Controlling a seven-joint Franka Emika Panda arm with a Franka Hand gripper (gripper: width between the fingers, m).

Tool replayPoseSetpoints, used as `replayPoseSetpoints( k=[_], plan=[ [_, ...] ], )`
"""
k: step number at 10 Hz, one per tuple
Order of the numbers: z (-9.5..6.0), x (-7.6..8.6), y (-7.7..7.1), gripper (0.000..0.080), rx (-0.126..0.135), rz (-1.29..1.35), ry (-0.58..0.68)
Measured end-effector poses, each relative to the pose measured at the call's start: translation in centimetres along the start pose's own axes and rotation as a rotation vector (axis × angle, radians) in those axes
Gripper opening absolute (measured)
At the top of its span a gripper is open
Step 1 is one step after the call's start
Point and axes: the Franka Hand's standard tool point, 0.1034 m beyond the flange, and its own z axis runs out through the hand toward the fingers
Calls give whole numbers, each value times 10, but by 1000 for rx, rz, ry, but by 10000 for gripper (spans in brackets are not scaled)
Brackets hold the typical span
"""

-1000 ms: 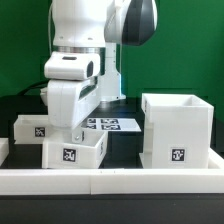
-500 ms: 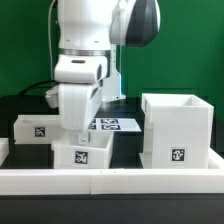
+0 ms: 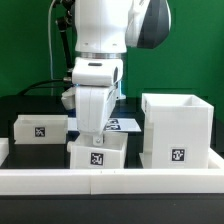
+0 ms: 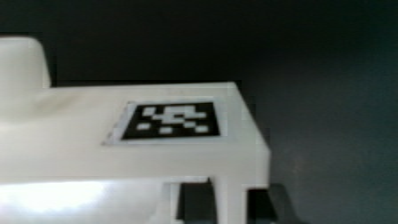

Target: Assemble drawer

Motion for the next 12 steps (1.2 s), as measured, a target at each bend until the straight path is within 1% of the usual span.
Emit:
replayPoseSetpoints(
  k=[2,6,7,8,9,10,11,12],
  plan=[
    [2,0,-5,44,9,-3,-1],
    [3,21,-13,44,18,-89,-13],
    [3,23,-14,44,17,-92,-12],
    [4,21,-14,44,19,-88,-13],
    [5,20,-13,44,15,-87,-12],
    [6,21,-13,44,3,-86,-10],
    [6,21,-16,44,17,-87,-12],
    [6,23,-17,44,17,-103,-15]
  ],
)
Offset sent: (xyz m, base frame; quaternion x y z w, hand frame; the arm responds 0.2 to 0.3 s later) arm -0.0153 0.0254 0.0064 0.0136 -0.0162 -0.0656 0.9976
